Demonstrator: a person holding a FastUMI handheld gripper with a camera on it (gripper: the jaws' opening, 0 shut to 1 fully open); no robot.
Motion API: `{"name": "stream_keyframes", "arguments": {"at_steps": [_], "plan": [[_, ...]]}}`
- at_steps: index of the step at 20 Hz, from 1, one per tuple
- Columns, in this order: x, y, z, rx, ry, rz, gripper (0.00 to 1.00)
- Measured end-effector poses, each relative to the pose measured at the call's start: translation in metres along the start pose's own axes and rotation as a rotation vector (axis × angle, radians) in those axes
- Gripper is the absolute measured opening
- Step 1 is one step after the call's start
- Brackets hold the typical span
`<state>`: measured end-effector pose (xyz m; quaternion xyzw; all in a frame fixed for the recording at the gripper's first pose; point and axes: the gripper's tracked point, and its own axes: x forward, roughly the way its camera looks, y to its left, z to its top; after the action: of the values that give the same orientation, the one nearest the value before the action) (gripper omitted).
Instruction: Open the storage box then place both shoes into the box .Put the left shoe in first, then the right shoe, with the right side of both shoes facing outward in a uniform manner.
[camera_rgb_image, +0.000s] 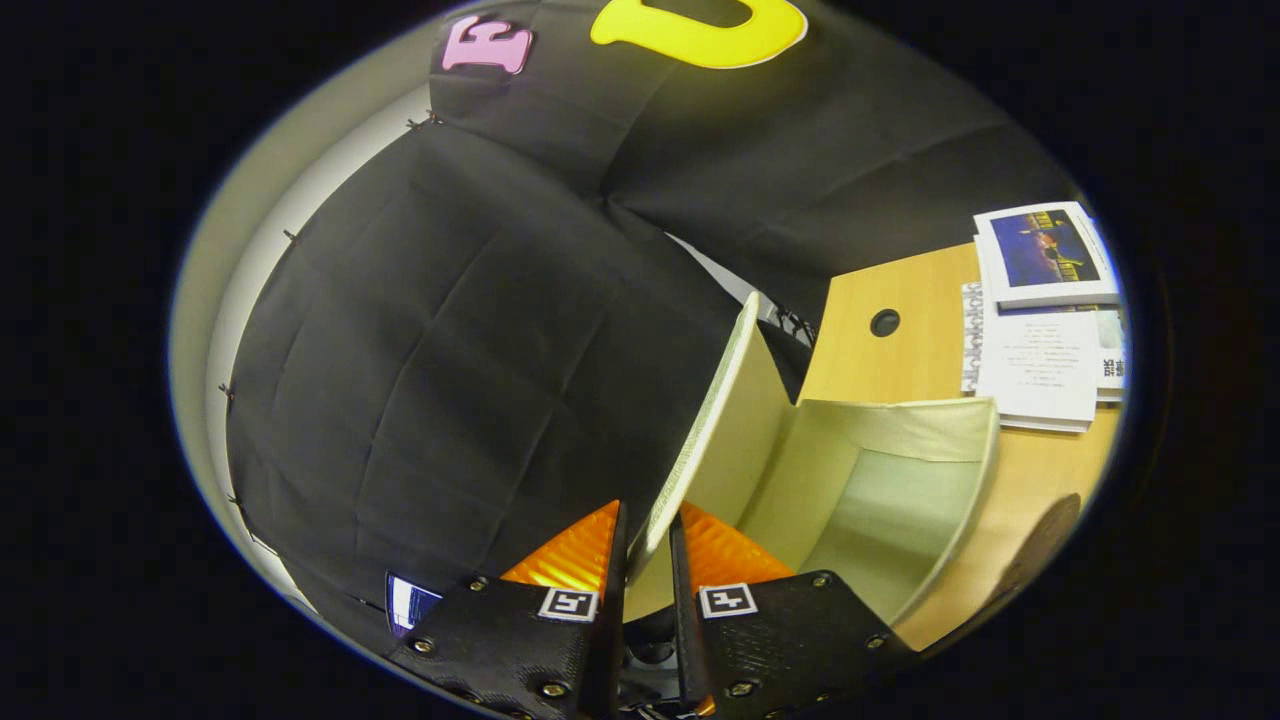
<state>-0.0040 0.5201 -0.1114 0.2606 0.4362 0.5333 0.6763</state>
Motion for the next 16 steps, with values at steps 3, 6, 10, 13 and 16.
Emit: {"name": "stream_keyframes", "arguments": {"at_steps": [3,6,10,13,16], "plan": [[0.033,0.011,0.003,-0.006,0.017,0.005,0.23],[0.063,0.03,-0.005,-0.054,0.032,-0.004,0.23],[0.089,0.043,-0.017,-0.038,0.057,-0.001,0.23],[0.097,0.048,-0.019,-0.034,0.06,-0.008,0.23],[0.097,0.062,-0.028,-0.032,0.084,0.016,0.47]]}}
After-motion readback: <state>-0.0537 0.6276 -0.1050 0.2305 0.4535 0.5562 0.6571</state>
